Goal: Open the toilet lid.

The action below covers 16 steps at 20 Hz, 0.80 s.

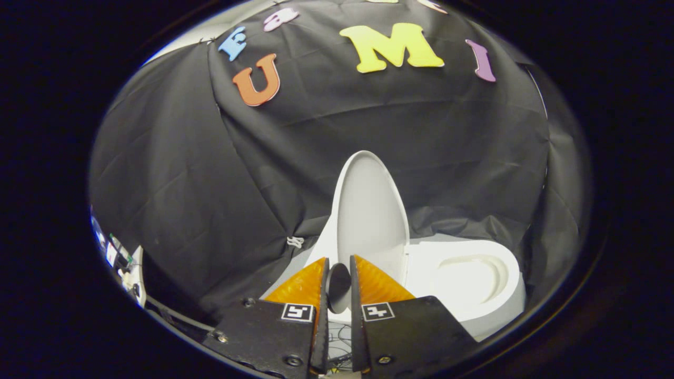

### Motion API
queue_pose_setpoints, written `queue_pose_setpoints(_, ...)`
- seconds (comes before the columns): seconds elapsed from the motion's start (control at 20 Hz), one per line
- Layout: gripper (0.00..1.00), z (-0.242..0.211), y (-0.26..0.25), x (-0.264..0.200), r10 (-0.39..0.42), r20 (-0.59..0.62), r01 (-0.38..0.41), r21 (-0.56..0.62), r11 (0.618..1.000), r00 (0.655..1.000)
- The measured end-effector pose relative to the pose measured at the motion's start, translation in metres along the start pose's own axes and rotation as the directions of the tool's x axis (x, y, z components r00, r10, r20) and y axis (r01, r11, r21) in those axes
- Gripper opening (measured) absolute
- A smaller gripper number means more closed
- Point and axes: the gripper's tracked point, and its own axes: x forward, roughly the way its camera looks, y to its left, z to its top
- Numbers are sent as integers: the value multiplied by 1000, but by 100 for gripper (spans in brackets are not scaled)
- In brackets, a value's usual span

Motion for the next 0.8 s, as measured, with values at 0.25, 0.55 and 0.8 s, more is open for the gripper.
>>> queue_pose_setpoints(0.25,20,-1,6,4,-8,16,8,-31,999,1000)
queue_pose_setpoints(0.55,35,-7,8,9,10,2,-10,-9,1000,1000)
queue_pose_setpoints(0.8,49,-2,12,-5,98,12,-99,128,987,995)
